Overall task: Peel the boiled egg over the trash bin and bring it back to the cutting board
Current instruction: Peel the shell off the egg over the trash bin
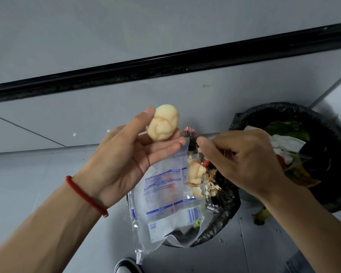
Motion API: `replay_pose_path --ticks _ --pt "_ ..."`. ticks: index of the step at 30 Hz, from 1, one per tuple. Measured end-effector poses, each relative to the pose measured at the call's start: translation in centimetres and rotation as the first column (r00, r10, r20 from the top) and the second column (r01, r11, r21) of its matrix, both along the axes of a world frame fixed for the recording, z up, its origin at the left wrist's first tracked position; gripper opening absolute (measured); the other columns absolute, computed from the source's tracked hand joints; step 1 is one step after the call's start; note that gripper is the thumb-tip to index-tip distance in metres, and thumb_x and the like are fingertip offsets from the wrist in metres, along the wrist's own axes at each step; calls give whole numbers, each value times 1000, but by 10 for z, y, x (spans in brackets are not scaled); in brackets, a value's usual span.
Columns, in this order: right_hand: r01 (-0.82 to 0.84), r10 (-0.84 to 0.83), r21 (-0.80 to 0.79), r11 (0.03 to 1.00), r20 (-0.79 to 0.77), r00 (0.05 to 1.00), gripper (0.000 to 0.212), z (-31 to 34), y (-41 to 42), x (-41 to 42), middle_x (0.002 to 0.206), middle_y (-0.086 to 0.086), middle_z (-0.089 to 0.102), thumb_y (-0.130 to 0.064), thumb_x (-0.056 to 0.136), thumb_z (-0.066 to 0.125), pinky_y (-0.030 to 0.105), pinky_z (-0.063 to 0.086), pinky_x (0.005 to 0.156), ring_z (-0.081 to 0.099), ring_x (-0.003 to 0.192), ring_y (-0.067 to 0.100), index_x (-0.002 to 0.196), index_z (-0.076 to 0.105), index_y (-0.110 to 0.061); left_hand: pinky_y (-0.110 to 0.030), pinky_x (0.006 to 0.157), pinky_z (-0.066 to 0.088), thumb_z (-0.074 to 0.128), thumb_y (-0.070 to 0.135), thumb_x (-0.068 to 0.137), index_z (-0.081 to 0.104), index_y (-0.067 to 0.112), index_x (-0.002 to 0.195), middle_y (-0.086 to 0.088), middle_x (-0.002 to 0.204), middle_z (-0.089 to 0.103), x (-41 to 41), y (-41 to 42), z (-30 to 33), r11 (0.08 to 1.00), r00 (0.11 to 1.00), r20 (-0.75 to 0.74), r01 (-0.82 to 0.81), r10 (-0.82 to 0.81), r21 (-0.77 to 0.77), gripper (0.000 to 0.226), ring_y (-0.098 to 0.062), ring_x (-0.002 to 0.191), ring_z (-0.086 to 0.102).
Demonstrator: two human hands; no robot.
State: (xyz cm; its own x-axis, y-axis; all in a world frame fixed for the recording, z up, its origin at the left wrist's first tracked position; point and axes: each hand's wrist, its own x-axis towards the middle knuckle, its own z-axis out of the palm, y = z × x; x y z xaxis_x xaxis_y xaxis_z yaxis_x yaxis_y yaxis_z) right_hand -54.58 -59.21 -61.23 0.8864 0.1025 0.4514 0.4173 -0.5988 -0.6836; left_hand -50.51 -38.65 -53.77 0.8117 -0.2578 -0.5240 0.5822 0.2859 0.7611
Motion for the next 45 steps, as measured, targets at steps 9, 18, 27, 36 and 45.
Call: replay_pose_path --ticks 9,18,27,36,45 --pt "53 -76 233 971 88 993 9 14 13 -8 79 6 72 -10 93 77 33 55 55 68 58 17 93 78 -1 -32 67 65 57 41 90 83 2 88 -26 97 79 -6 -3 2 989 984 -125 112 -123 -97 46 -32 86 80" --pt "58 -89 191 980 156 984 9 19 16 -10 81 9 72 -8 89 82 26 54 59 66 60 19 93 80 -1 -34 68 64 57 41 94 82 4 99 -27 105 77 -10 -4 -2 984 978 -132 147 -160 -105 45 -30 89 80" --pt "71 -101 176 982 170 980 11 15 22 -7 85 9 72 -7 90 82 27 54 58 67 60 19 96 78 0 -35 70 66 58 39 91 83 4 92 -24 96 79 -8 -2 -5 988 985 -123 107 -120 -111 42 -28 81 80" --pt "83 -104 114 990 191 976 6 11 28 -1 80 9 69 -3 95 74 29 51 60 65 64 22 91 74 1 -35 74 66 49 43 101 83 2 93 -24 100 79 -5 6 -10 984 971 -166 157 -170 -90 53 -29 89 80" --pt "110 -97 -96 989 132 987 2 18 13 -18 74 0 64 -16 97 63 19 48 55 59 59 10 95 64 -17 -32 71 64 57 42 94 82 4 93 -24 102 79 4 16 -16 995 992 103 68 -75 71 45 -31 93 80"
